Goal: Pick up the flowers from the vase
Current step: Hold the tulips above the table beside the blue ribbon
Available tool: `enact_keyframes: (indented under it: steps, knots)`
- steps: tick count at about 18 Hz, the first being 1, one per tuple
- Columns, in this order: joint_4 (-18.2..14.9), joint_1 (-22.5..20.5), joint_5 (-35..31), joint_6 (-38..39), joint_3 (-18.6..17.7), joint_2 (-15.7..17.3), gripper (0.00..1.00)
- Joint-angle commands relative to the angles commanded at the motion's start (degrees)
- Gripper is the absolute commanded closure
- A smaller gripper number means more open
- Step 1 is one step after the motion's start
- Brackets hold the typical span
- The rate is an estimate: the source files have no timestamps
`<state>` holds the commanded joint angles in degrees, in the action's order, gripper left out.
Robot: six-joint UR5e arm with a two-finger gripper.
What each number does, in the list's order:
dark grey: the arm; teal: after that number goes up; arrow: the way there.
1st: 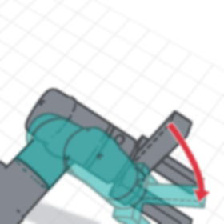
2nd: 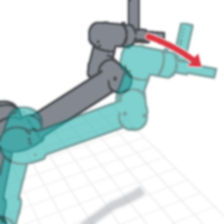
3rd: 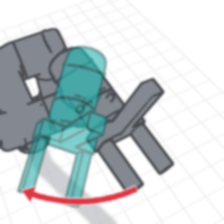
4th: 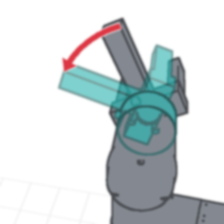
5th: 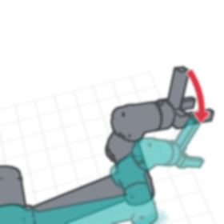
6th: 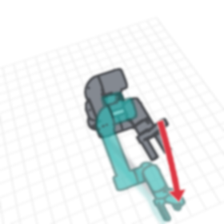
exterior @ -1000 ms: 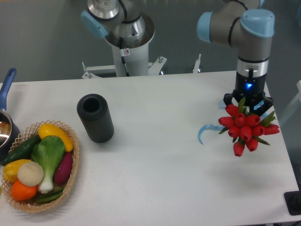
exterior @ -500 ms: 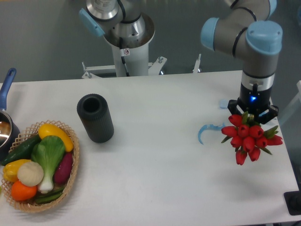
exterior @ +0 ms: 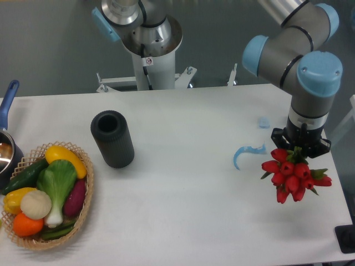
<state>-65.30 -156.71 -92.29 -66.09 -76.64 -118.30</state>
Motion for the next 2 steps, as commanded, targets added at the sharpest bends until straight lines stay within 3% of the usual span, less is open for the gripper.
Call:
enact_keyframes:
  steps: [2]
  knots:
    - [0.0,0.0,-0.1,0.0,0.0,-0.1,0.89]
